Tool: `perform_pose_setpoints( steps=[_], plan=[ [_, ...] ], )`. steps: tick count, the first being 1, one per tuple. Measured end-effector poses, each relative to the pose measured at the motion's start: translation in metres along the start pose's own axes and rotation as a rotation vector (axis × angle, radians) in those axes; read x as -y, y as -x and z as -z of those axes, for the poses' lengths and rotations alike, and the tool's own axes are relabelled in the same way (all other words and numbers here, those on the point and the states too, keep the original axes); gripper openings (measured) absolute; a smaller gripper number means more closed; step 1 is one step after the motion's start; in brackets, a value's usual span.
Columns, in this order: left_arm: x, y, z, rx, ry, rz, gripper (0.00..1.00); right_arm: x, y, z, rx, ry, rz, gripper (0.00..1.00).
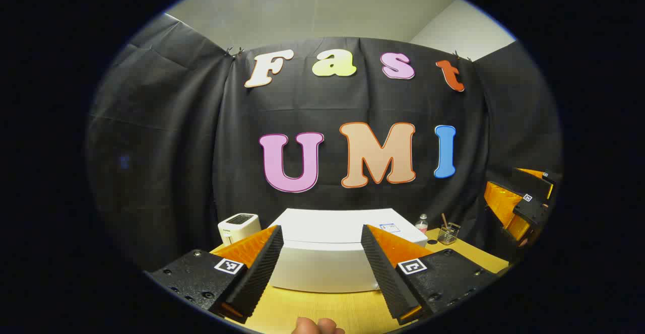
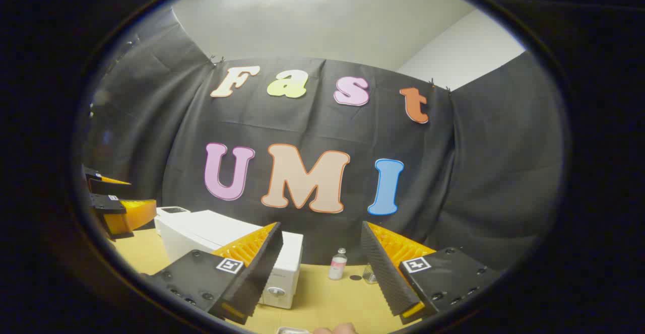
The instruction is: Open the microwave oven with the left hand, put the food in, and close the microwave oven.
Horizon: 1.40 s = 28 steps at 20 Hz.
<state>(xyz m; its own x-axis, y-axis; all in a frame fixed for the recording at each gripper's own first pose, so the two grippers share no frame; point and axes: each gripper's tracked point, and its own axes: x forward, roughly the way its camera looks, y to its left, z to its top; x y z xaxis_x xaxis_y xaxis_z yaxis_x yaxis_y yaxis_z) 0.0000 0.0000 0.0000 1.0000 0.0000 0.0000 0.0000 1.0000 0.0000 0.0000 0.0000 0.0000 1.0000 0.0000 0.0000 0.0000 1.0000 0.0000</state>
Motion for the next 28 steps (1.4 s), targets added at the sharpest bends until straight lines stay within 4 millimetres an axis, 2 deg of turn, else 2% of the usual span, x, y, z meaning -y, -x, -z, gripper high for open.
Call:
perform_pose_setpoints(
  steps=[10,15,16,17,23,26,28],
  plan=[
    [0.002,-0.005,0.003,-0.013,-0.02,0.007,0.95,-0.003,-0.006,0.009,-0.038,-0.038,0.001,0.96],
    [0.007,-0.014,0.005,-0.025,-0.019,0.018,0.95,-0.002,-0.016,0.01,-0.046,-0.062,-0.006,0.96],
    [0.007,-0.016,0.006,-0.025,-0.02,0.02,0.92,-0.002,-0.017,0.012,-0.048,-0.067,-0.005,0.96],
    [0.008,-0.017,0.006,-0.03,-0.022,0.028,0.95,-0.001,-0.019,0.014,-0.053,-0.072,-0.003,0.96],
    [0.011,-0.022,0.018,-0.061,-0.017,0.037,0.95,-0.006,-0.024,0.025,-0.082,-0.063,-0.017,0.96],
    [0.022,-0.03,0.038,-0.093,-0.008,0.072,0.95,-0.01,-0.025,0.03,-0.098,-0.059,-0.032,0.97],
    [0.051,-0.035,0.072,-0.156,0.014,0.182,0.96,-0.01,-0.027,0.032,-0.103,-0.061,-0.036,0.96]
  ],
)
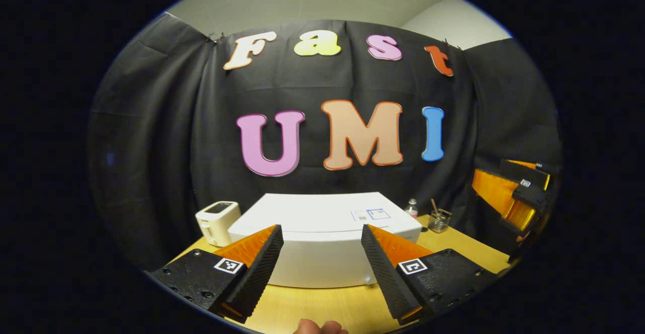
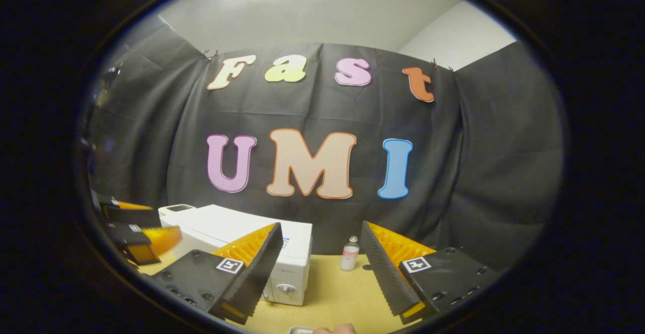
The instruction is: Open the microwave oven with the left hand, put the food in, and close the microwave oven.
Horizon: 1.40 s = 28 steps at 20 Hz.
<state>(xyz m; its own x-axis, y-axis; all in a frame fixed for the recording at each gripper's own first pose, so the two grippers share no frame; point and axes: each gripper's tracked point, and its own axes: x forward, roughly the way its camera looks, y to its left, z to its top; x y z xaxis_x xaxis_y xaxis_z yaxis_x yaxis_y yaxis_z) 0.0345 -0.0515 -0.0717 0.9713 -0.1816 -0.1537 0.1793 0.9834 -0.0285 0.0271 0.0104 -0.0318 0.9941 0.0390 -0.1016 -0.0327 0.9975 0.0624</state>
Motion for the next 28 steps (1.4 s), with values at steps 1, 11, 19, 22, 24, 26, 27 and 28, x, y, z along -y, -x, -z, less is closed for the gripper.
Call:
perform_pose_setpoints(
  steps=[1,11,19,22,24,26,27,28],
  plan=[
    [0.013,-0.008,0.022,-0.045,0.005,0.045,0.96,-0.001,-0.001,0.001,-0.004,0.006,-0.006,0.96],
    [0.083,-0.081,0.172,-0.335,-0.06,0.175,0.96,0.04,0.023,0.011,-0.065,0.13,0.062,0.96],
    [0.086,-0.111,0.175,-0.338,-0.052,0.155,0.96,0.052,0.038,0.021,-0.109,0.166,0.07,0.97],
    [0.081,-0.116,0.176,-0.354,-0.048,0.132,0.82,0.053,0.04,0.023,-0.125,0.166,0.064,0.98],
    [0.075,-0.117,0.179,-0.368,-0.059,0.114,0.72,0.052,0.041,0.023,-0.122,0.172,0.062,0.97],
    [0.082,-0.115,0.184,-0.393,-0.057,0.135,0.45,0.05,0.043,0.024,-0.126,0.171,0.057,0.97],
    [0.081,-0.119,0.184,-0.383,-0.069,0.145,0.34,0.048,0.044,0.024,-0.127,0.167,0.055,0.97],
    [0.081,-0.119,0.183,-0.377,-0.066,0.154,0.25,0.048,0.045,0.023,-0.128,0.166,0.054,0.97]
  ],
)
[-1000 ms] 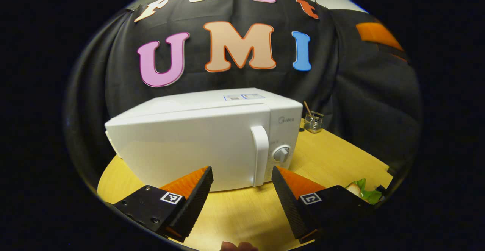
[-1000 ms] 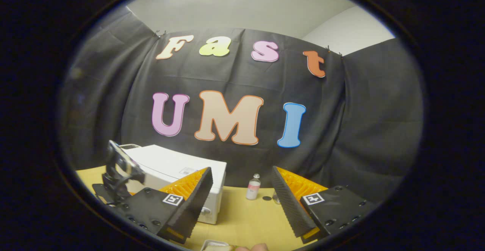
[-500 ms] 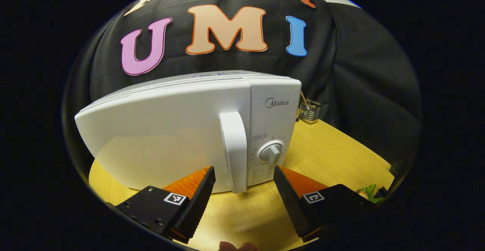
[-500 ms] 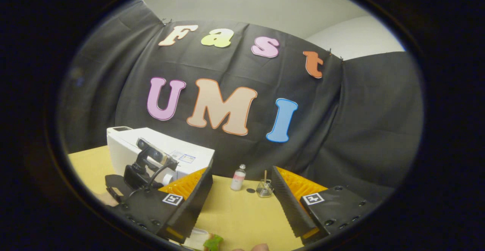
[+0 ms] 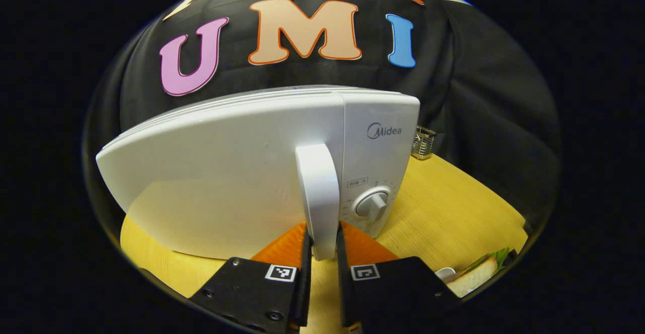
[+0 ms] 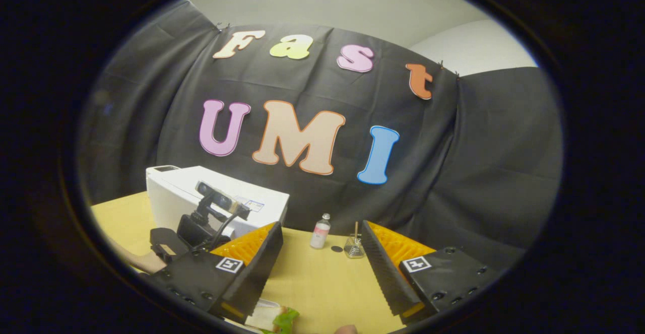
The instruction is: Open the microwave oven with the left hand, put the food in, and close the microwave oven.
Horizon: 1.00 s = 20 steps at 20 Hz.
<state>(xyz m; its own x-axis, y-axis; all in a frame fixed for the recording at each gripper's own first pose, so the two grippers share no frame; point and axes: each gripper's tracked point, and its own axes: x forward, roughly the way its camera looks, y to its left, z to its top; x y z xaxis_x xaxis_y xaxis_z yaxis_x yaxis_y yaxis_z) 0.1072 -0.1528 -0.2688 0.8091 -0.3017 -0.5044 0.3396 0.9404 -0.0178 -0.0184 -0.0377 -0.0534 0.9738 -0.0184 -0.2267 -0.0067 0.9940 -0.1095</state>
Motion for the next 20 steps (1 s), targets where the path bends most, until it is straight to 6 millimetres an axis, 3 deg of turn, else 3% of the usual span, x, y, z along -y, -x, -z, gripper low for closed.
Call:
perform_pose_setpoints(
  steps=[7,10,16,18,20],
  plan=[
    [0.003,0.006,0.001,0.009,-0.032,0.094,0.16,-0.006,0.003,0.012,-0.043,-0.066,-0.019,0.97],
    [0.003,0.009,0.001,0.0,-0.036,0.114,0.16,0.0,0.004,0.016,-0.061,-0.082,-0.017,0.97],
    [0.003,0.009,0.0,-0.005,-0.032,0.125,0.05,0.01,0.005,0.026,-0.092,-0.083,-0.012,0.98],
    [0.007,0.023,0.014,-0.045,-0.001,0.137,0.03,0.014,0.005,0.025,-0.088,-0.075,-0.01,0.97],
    [0.01,0.052,0.019,0.01,-0.022,0.163,0.03,0.02,0.003,0.027,-0.083,-0.079,0.0,0.97]
  ],
)
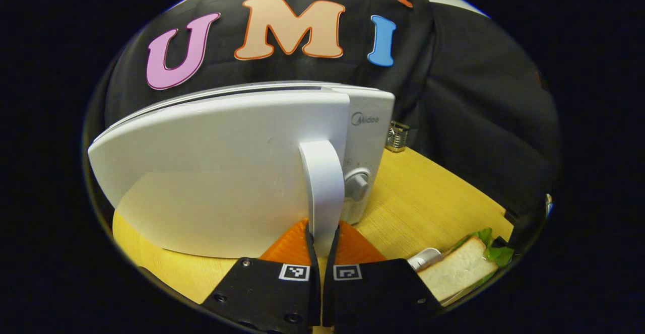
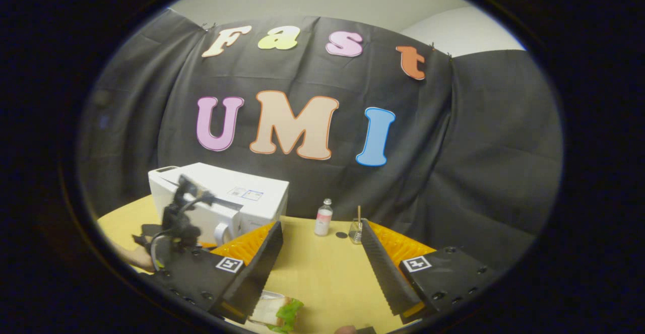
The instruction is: Open the microwave oven with the left hand, put the food in, and close the microwave oven.
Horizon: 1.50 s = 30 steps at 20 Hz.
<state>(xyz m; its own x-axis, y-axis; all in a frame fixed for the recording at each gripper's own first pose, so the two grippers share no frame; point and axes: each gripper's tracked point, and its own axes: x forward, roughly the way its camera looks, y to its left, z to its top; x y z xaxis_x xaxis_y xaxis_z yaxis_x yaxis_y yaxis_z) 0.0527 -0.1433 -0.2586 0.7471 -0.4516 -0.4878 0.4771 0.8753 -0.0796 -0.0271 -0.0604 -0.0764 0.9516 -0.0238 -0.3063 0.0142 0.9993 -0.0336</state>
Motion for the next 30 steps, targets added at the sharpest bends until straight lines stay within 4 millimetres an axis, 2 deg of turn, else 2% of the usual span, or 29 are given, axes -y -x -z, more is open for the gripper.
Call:
perform_pose_setpoints(
  steps=[1,5,9,14,17,19,22,23,24,25,26,27,28,30],
  plan=[
    [0.002,0.018,0.014,-0.013,-0.018,0.005,0.03,-0.002,-0.002,0.003,-0.003,-0.011,-0.005,0.98],
    [0.002,0.085,0.047,-0.057,0.012,0.046,0.02,-0.02,-0.011,0.014,-0.024,-0.035,-0.071,0.98],
    [-0.018,0.144,0.076,-0.109,0.019,0.0,0.04,-0.054,-0.022,0.027,-0.05,-0.067,-0.148,0.97],
    [-0.067,0.209,0.106,-0.147,0.076,-0.17,0.05,-0.094,-0.028,0.038,-0.085,-0.073,-0.242,0.98],
    [-0.107,0.245,0.122,-0.162,0.117,-0.319,0.06,-0.107,-0.029,0.049,-0.125,-0.093,-0.265,0.97],
    [-0.138,0.266,0.134,-0.174,0.171,-0.431,0.06,-0.109,-0.028,0.054,-0.14,-0.098,-0.263,0.97],
    [-0.145,0.272,0.14,-0.168,0.288,-0.406,0.07,-0.107,-0.024,0.073,-0.18,-0.083,-0.253,0.97],
    [-0.152,0.274,0.141,-0.161,0.271,-0.415,0.21,-0.107,-0.023,0.083,-0.205,-0.078,-0.25,0.97],
    [-0.156,0.275,0.139,-0.157,0.255,-0.421,0.44,-0.106,-0.021,0.092,-0.234,-0.077,-0.246,0.97],
    [-0.157,0.278,0.141,-0.165,0.251,-0.431,0.59,-0.103,-0.018,0.102,-0.259,-0.08,-0.237,0.97],
    [-0.156,0.277,0.139,-0.157,0.255,-0.426,0.88,-0.099,-0.015,0.11,-0.28,-0.087,-0.224,0.99],
    [-0.154,0.276,0.141,-0.163,0.25,-0.427,0.96,-0.094,-0.013,0.119,-0.302,-0.096,-0.207,0.99],
    [-0.154,0.277,0.139,-0.159,0.24,-0.428,0.98,-0.089,-0.013,0.129,-0.329,-0.105,-0.188,0.99],
    [-0.154,0.28,0.139,-0.162,0.228,-0.43,0.98,-0.079,-0.008,0.155,-0.394,-0.131,-0.155,0.99]
  ],
)
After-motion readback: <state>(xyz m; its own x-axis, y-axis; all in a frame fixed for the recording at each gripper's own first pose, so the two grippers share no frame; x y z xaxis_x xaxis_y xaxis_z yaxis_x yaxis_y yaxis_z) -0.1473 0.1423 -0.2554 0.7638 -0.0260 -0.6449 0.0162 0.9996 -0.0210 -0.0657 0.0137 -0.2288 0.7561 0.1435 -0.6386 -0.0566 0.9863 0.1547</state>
